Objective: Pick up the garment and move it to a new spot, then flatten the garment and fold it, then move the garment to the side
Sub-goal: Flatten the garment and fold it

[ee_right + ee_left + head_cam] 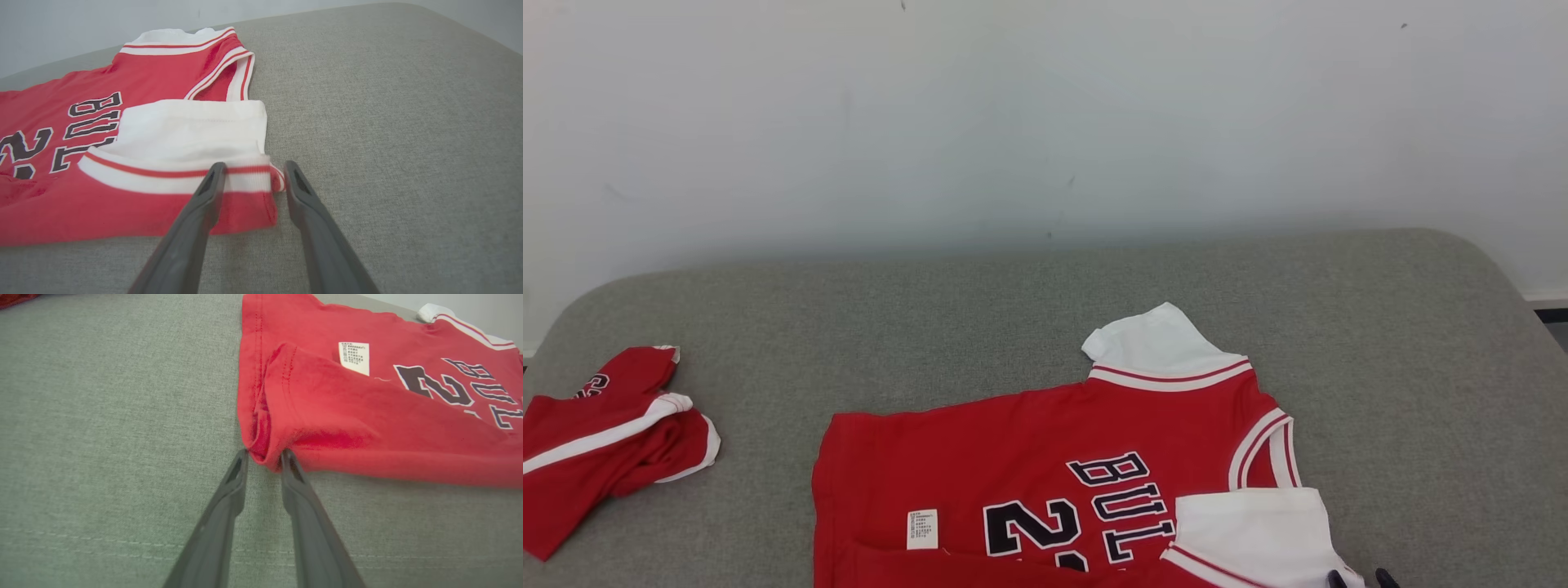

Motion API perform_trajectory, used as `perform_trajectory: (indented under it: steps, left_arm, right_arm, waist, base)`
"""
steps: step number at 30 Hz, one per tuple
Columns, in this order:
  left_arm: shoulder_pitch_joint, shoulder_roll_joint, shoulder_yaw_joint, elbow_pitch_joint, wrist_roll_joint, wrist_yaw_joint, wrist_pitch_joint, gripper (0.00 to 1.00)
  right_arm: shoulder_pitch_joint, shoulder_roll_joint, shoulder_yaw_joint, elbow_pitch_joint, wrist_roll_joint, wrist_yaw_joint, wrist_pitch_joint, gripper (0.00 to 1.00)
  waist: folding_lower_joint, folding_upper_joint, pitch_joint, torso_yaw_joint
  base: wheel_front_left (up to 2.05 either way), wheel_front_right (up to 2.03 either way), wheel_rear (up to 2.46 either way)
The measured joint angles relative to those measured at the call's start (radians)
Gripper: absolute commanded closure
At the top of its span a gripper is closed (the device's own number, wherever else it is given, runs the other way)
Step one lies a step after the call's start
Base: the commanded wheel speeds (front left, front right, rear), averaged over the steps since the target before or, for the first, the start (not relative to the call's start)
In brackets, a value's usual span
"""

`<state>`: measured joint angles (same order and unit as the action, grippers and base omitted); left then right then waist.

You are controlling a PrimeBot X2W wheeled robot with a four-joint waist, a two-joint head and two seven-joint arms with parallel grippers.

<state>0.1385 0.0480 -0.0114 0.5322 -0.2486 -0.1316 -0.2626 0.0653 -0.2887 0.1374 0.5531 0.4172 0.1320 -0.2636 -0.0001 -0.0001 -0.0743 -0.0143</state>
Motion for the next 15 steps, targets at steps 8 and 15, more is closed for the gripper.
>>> perform_trajectory:
  steps: [8,15]
  left_arm:
    - [-0.047,0.001,-0.010,-0.017,0.022,0.011,0.000,0.00]
    - [-0.170,0.001,-0.004,-0.012,0.086,0.017,0.000,0.00]
  right_arm:
    - [-0.062,0.003,-0.074,-0.019,-0.055,0.000,0.000,0.00]
    - [-0.138,0.026,-0.104,-0.029,-0.130,0.000,0.000,0.00]
  waist:
    - [0.0001,0.0000,0.033,0.017]
    - [0.0001,0.0001,0.058,0.029]
  base:
    - [0.00,0.00,0.00]
    - [0.00,0.00,0.00]
